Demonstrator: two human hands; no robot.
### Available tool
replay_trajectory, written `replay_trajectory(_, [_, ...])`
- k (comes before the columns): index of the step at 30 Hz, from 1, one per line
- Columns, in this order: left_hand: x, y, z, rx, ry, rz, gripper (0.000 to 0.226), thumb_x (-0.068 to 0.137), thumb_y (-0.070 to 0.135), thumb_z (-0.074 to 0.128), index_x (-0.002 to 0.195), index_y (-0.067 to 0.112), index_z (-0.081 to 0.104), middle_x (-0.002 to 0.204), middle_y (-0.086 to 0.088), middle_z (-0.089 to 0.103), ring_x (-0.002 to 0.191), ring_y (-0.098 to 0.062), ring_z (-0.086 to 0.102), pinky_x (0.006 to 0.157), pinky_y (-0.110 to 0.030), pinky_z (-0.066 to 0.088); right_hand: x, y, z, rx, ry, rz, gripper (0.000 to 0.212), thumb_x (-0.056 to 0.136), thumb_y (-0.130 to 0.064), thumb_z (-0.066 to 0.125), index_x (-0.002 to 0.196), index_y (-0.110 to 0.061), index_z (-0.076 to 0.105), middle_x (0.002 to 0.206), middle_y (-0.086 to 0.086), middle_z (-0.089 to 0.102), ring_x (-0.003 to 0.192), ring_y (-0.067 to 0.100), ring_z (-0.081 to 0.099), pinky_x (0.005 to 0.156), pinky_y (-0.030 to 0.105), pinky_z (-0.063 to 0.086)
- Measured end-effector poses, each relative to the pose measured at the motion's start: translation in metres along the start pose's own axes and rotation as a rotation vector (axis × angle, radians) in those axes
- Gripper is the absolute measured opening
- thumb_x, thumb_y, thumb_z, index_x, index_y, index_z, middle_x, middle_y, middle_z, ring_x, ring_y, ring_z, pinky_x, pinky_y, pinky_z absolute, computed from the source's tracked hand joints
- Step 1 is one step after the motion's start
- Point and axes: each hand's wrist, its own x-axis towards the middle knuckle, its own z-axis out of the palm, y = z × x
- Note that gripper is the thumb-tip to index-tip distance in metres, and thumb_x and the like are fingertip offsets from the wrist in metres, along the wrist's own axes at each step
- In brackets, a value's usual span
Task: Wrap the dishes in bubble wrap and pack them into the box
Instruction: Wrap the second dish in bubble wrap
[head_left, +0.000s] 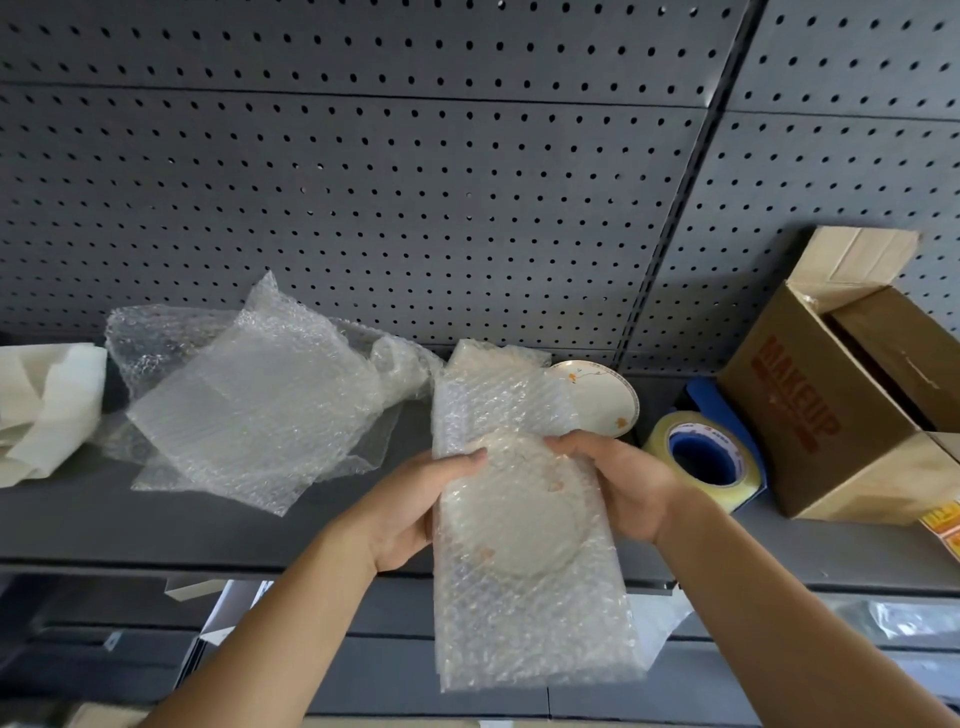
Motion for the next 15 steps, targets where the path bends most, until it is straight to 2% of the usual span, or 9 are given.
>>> replay_trajectory(2, [0.002,-0.001,-0.002,-0.006,-0.006,-0.003,0.036,0.101,0.03,0.056,0.131,0.012,0.065,0.123,-0.011,0.073,0.114,-0.024,0.07,0.093,-0.036,0.055,0.003,0.0,-0.002,0.014,-0.01,-0.021,0.03,0.09,-0.019,0.069,0.118,-0.012,0.069,0.11,0.009,0.077,0.093,0.023,0.075,0.084,0.039,0.054])
replay_trajectory(6, [0.008,-0.005,-0.007,-0.045,-0.014,-0.013,0.038,0.099,0.023,0.058,0.134,0.012,0.063,0.124,-0.013,0.072,0.116,-0.029,0.069,0.097,-0.043,0.054,0.016,0.001,-0.007,-0.007,-0.082,-0.049,0.042,0.087,-0.009,0.067,0.129,-0.013,0.065,0.124,0.013,0.071,0.114,0.032,0.068,0.1,0.047,0.051])
replay_trajectory(12, [0.016,-0.006,-0.013,-0.048,0.011,0.077,0.042,0.093,0.004,0.063,0.131,0.021,0.063,0.123,-0.011,0.073,0.113,-0.03,0.07,0.098,-0.047,0.053,0.031,0.001,-0.008,0.001,-0.079,-0.143,0.044,0.087,0.007,0.064,0.129,-0.006,0.064,0.123,0.017,0.071,0.11,0.034,0.07,0.081,0.04,0.06])
replay_trajectory(15, [0.021,-0.008,-0.018,-0.059,-0.001,0.093,0.051,0.084,0.0,0.068,0.131,0.02,0.065,0.124,-0.012,0.072,0.114,-0.031,0.07,0.097,-0.046,0.053,0.033,-0.001,-0.007,-0.037,-0.099,-0.165,0.037,0.087,0.012,0.06,0.117,-0.007,0.071,0.118,0.017,0.073,0.106,0.032,0.071,0.08,0.039,0.06])
